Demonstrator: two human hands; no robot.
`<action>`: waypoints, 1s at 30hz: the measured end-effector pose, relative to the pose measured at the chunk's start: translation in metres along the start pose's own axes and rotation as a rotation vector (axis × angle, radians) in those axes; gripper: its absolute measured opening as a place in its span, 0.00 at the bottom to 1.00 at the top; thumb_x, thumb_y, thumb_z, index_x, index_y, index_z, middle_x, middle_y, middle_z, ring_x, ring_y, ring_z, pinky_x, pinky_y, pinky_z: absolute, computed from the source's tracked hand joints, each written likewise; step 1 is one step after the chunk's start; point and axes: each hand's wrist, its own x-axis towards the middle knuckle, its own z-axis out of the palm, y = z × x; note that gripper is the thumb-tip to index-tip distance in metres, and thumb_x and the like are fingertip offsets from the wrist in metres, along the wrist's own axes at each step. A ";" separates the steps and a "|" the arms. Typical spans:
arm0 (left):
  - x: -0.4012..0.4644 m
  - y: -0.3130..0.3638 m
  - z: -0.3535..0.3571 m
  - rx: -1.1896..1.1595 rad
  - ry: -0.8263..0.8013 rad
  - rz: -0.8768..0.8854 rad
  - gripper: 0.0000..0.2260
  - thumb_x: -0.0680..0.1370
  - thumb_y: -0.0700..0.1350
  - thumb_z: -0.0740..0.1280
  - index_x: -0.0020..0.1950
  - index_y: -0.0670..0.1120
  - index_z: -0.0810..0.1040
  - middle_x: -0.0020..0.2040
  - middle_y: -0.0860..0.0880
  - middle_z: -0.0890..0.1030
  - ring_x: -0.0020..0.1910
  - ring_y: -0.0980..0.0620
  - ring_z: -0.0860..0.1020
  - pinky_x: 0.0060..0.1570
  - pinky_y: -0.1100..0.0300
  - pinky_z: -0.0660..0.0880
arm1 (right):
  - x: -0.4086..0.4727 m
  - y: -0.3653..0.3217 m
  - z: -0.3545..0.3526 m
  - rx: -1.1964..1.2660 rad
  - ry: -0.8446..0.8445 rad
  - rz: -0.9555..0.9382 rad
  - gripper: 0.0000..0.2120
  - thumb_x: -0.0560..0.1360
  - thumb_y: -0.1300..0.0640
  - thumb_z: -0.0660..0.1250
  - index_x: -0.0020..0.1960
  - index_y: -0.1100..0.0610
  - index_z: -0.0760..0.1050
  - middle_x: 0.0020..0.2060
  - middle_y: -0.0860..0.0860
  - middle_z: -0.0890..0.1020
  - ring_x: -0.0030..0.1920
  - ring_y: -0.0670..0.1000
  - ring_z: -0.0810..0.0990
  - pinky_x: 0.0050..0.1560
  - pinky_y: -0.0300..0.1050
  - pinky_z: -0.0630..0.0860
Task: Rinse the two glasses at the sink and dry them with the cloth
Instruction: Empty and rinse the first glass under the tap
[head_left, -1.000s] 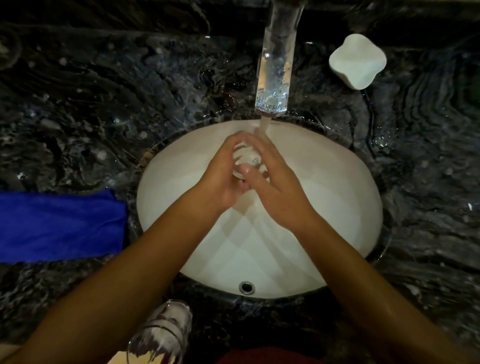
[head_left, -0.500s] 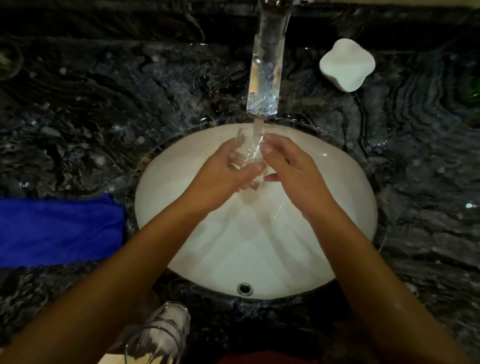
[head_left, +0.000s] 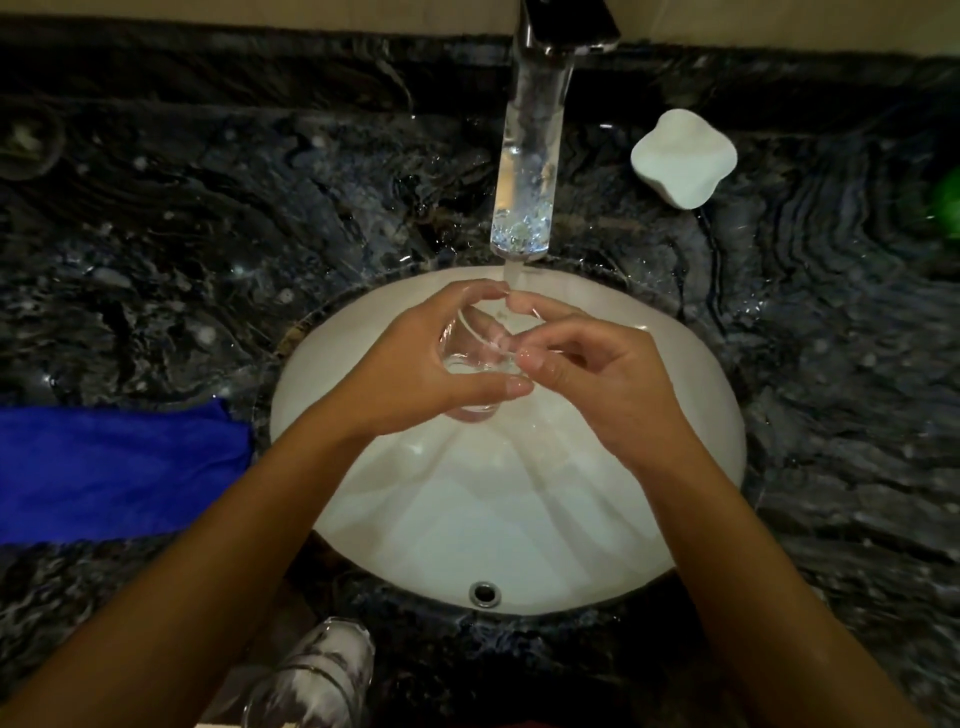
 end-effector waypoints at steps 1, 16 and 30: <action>0.000 0.003 0.001 -0.028 0.015 -0.018 0.33 0.68 0.54 0.82 0.70 0.53 0.75 0.53 0.51 0.85 0.54 0.54 0.85 0.52 0.57 0.82 | 0.000 -0.001 0.002 0.011 0.043 -0.002 0.05 0.74 0.63 0.74 0.49 0.57 0.85 0.63 0.58 0.83 0.65 0.52 0.82 0.60 0.55 0.82; -0.020 0.029 -0.007 -0.698 0.123 -0.507 0.29 0.72 0.59 0.71 0.65 0.40 0.75 0.52 0.33 0.82 0.40 0.33 0.85 0.37 0.48 0.83 | 0.027 -0.087 0.003 -0.702 0.269 -0.453 0.30 0.79 0.63 0.68 0.80 0.62 0.63 0.80 0.57 0.64 0.81 0.54 0.62 0.78 0.59 0.65; -0.066 0.034 -0.021 -0.688 0.245 -0.488 0.21 0.72 0.56 0.74 0.52 0.40 0.82 0.46 0.36 0.84 0.52 0.29 0.84 0.60 0.37 0.79 | 0.056 -0.099 0.011 -1.133 0.145 -0.509 0.34 0.79 0.53 0.66 0.82 0.60 0.59 0.82 0.56 0.61 0.84 0.57 0.53 0.82 0.58 0.56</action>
